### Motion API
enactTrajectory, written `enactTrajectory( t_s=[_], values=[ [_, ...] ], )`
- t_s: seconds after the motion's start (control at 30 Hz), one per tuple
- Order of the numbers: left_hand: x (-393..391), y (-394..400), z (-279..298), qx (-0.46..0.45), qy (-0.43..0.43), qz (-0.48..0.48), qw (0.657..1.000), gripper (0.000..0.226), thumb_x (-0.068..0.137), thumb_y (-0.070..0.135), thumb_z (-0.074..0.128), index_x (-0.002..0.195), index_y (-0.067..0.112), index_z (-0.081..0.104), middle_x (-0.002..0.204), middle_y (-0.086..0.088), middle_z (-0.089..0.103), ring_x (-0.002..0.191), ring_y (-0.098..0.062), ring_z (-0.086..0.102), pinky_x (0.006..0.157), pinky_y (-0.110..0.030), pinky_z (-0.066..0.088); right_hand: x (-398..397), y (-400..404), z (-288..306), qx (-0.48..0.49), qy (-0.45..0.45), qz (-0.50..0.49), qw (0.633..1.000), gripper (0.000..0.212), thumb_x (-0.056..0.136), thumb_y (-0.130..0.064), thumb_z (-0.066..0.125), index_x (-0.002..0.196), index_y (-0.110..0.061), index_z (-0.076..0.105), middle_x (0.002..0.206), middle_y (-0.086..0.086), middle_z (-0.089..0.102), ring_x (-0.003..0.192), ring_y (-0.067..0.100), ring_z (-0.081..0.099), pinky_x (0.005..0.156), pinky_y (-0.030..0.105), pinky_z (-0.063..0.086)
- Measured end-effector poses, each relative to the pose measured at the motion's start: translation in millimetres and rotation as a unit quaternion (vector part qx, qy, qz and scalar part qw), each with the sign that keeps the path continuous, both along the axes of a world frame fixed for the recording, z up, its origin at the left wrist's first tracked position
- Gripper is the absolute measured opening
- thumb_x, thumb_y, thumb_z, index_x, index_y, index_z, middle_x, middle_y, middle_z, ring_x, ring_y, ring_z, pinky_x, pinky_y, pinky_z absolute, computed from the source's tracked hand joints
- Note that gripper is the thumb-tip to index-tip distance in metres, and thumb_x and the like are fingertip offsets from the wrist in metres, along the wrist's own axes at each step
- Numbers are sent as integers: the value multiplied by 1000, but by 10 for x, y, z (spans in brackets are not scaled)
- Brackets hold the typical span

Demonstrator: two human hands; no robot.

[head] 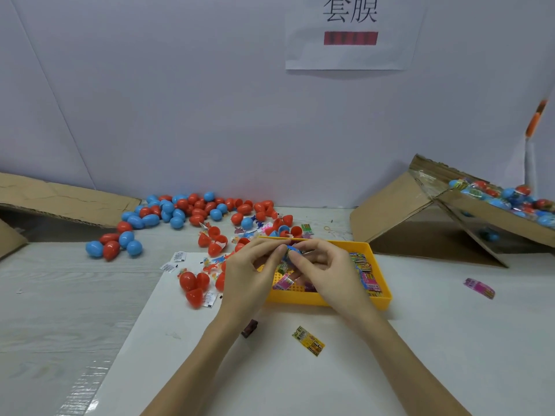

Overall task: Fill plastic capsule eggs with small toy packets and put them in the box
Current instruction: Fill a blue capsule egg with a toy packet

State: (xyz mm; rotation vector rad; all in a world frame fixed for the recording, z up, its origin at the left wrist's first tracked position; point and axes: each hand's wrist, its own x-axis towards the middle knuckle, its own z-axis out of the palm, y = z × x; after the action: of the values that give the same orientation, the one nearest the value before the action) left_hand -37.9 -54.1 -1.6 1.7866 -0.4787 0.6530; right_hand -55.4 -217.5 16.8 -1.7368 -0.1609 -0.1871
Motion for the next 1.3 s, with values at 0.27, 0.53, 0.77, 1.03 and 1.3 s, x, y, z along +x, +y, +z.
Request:
enactTrajectory(
  t_s=[0.27,0.53,0.77,1.03,1.3],
  values=[
    [74,98,-140,206,-25,63,976,28,99,20,65,127,16,70,123,8,63,117,-7,54,97,-18,45,274,-487,394,176,31,-32,983,23,100,-21,65,117,-6,71,92,8,79,82,18,75,70,21,59],
    [182,141,-261,268,-3,51,962,21,99,25,65,117,18,73,119,10,57,116,-8,49,92,-9,35,716,-1274,900,404,106,-95,904,37,112,-24,39,128,6,53,109,23,67,94,25,71,63,25,61],
    [151,181,-239,302,-5,65,951,24,102,28,60,119,17,72,119,6,59,115,-8,49,92,-15,42,421,-482,97,302,189,17,934,24,106,-10,54,115,5,71,98,17,77,85,20,76,67,24,61],
    [87,97,-181,420,-5,157,894,43,109,36,36,145,17,50,148,-6,48,139,-27,40,116,-40,35,375,-273,-38,237,154,61,957,28,106,-16,54,113,4,73,94,17,76,82,21,75,66,24,61],
    [940,595,89,391,164,255,869,53,106,51,36,141,14,50,141,-12,49,129,-29,43,108,-42,38,389,-293,-75,223,159,70,959,27,106,-15,54,110,1,75,96,20,76,82,23,75,67,25,62]
  ],
)
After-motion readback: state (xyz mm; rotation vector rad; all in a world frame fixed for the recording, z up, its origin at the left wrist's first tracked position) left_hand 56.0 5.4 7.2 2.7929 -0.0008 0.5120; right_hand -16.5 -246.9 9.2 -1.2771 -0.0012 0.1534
